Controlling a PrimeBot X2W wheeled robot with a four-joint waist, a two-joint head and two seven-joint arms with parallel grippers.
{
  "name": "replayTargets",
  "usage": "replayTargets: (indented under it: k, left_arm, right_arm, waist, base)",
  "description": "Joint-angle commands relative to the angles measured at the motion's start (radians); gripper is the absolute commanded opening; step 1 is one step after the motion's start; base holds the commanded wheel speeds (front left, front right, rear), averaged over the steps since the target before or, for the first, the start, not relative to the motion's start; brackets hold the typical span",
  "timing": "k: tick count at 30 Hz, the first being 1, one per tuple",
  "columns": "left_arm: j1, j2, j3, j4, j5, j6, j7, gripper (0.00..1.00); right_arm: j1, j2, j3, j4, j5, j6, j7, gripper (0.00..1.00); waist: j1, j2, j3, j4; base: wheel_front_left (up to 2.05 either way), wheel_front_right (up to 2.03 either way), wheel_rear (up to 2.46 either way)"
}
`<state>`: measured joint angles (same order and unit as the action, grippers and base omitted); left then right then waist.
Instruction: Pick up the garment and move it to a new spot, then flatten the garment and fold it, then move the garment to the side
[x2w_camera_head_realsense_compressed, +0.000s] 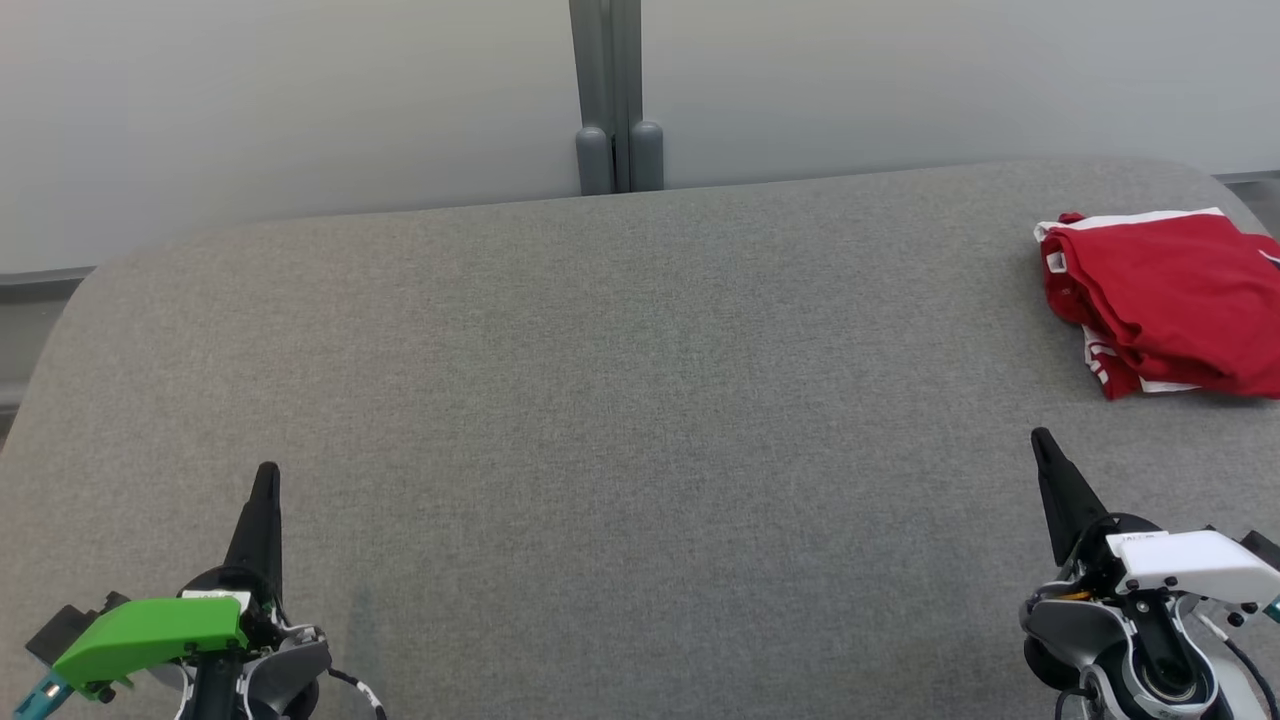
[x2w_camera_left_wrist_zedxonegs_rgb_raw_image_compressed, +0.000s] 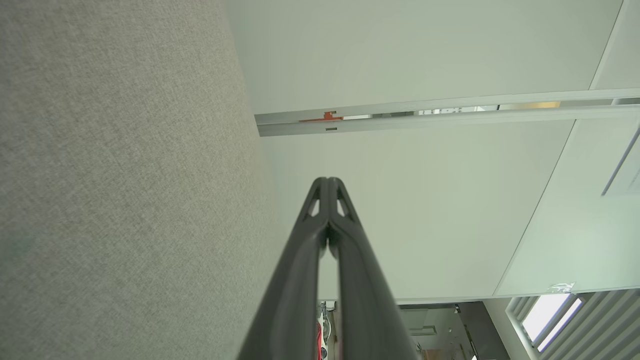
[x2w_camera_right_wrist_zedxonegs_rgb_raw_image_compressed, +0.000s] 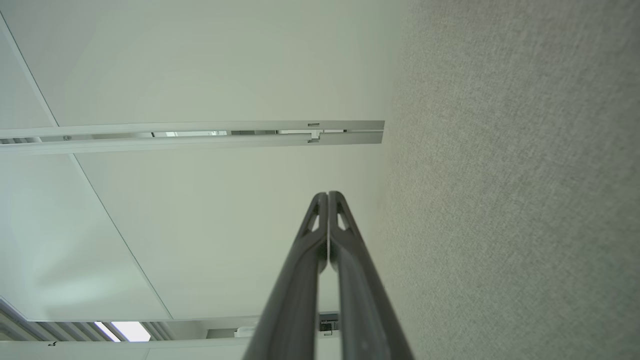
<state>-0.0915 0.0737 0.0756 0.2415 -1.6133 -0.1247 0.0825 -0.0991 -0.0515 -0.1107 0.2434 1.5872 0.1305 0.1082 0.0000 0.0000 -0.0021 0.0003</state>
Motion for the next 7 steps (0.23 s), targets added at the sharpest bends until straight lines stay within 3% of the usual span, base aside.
replayTargets:
  k: [1, 7]
  left_arm:
    - [-0.021, 0.001, 0.007, 0.003, -0.019, -0.008, 0.006, 0.0]
    - [-0.024, -0.001, 0.011, 0.004, -0.026, -0.009, 0.011, 0.0]
  right_arm:
    - [-0.015, 0.001, -0.005, 0.002, 0.019, 0.0, 0.008, 0.0]
    - [-0.013, 0.002, -0.007, 0.002, 0.028, 0.0, 0.01, 0.0]
  waist:
    - [0.0, 0.0, 0.002, 0.0]
    - [0.0, 0.0, 0.005, 0.0]
  base:
    - [0.0, 0.0, 0.0]
    - [0.0, 0.0, 0.0]
